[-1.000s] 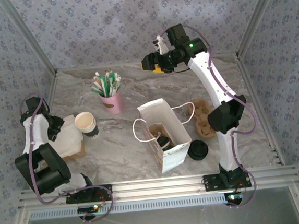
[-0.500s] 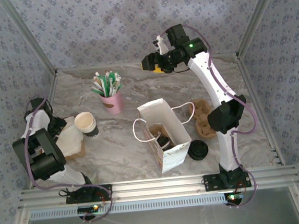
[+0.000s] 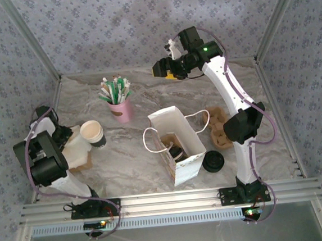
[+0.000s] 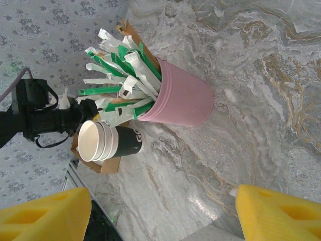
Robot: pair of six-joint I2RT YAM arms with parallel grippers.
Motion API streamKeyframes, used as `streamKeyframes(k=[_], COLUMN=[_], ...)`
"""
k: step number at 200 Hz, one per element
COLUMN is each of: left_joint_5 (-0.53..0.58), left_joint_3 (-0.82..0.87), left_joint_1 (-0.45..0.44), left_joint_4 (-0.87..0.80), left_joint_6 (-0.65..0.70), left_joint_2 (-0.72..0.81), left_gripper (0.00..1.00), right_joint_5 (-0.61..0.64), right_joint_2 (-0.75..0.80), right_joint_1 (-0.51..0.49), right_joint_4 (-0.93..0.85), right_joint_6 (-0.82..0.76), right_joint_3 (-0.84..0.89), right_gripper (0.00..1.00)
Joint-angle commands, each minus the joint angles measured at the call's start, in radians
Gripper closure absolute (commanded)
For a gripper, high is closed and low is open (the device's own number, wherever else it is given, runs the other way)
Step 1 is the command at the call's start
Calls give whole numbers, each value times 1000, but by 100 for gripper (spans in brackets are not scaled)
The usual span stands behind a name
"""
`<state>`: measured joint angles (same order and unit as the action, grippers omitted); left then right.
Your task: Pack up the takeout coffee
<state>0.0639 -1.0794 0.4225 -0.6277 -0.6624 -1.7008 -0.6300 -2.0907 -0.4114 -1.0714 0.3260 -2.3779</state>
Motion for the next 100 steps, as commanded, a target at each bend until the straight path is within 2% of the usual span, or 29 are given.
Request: streamKeyframes(k=[1,29,70,100], left_joint_5=[-25,-21,-18,-2], left_joint_3=[26,38,44,43], left_joint_1=[-7,-7,-7,-7], left_joint_4=[41,51,38,12], left_joint_6=[19,22,23,21], left_joint_2=[-12,-13,12,66], left_gripper=[48,51,72,81], right_joint_5=[13,14,13,13], right_joint_2=[11,12,13,14], right_joint_1=[-8,-9,-9,-12], right_joint_4=[-22,-19,-16,-16], right_joint_6=[-22,-22,-18,-17], right_joint_3=[-18,-10,-11,-11], right_gripper=[22,22,22,22])
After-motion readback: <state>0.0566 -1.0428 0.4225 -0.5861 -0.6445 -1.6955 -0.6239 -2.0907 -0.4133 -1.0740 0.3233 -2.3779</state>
